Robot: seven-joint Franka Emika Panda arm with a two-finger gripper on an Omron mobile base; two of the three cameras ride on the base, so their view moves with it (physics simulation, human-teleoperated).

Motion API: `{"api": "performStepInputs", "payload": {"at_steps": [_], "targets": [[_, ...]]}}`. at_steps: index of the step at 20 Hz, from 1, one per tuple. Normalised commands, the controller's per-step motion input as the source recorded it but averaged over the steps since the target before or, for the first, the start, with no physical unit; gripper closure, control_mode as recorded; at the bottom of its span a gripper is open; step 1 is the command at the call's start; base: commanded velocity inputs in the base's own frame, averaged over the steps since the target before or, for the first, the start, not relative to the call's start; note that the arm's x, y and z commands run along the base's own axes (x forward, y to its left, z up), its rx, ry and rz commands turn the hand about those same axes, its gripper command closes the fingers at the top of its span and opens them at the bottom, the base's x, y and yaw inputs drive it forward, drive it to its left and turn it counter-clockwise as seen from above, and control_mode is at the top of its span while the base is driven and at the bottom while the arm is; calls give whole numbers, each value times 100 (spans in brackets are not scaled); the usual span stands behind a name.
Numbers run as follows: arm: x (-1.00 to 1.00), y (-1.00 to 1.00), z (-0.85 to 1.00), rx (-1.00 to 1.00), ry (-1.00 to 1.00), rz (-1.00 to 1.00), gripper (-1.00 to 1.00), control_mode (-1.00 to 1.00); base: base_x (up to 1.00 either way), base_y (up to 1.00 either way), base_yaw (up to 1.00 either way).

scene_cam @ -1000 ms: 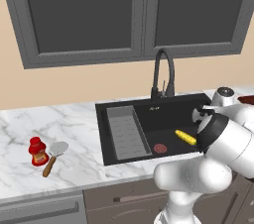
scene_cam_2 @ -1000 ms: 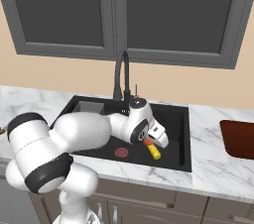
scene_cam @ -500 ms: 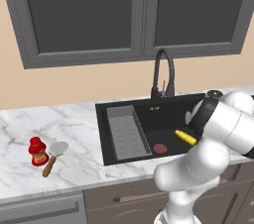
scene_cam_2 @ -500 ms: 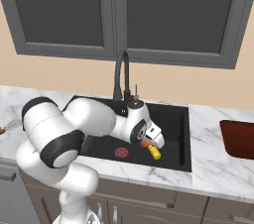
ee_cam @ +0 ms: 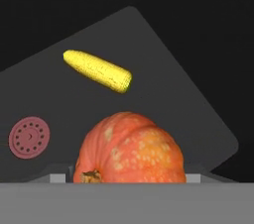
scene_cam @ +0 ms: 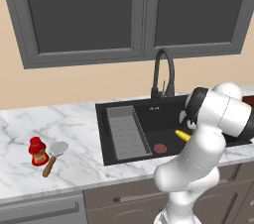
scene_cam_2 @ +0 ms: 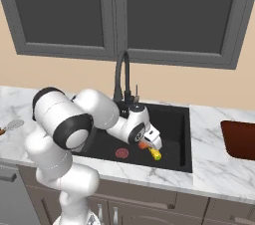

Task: Pick up all produce items and place them in the sink. Turn on the sink faucet to wash them. Then turn the sink off and put them in the tray.

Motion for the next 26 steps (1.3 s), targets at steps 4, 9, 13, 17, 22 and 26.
{"api": "performStepInputs", "payload": {"at_steps": [4,9,13,17,22,26], "targets": [[14,0,-13,4,0,3,100,-100,0,0,0],[13,-1,-4,0,0,0,100,-100,0,0,0],[24,-1,-14,0,0,0,100,-100,0,0,0],[29,-9,-21,1,0,0,100,-100,0,0,0],[25,-21,-17,2,-1,0,100,-100,0,0,0],[24,-17,-13,4,0,0,100,-100,0,0,0]]}}
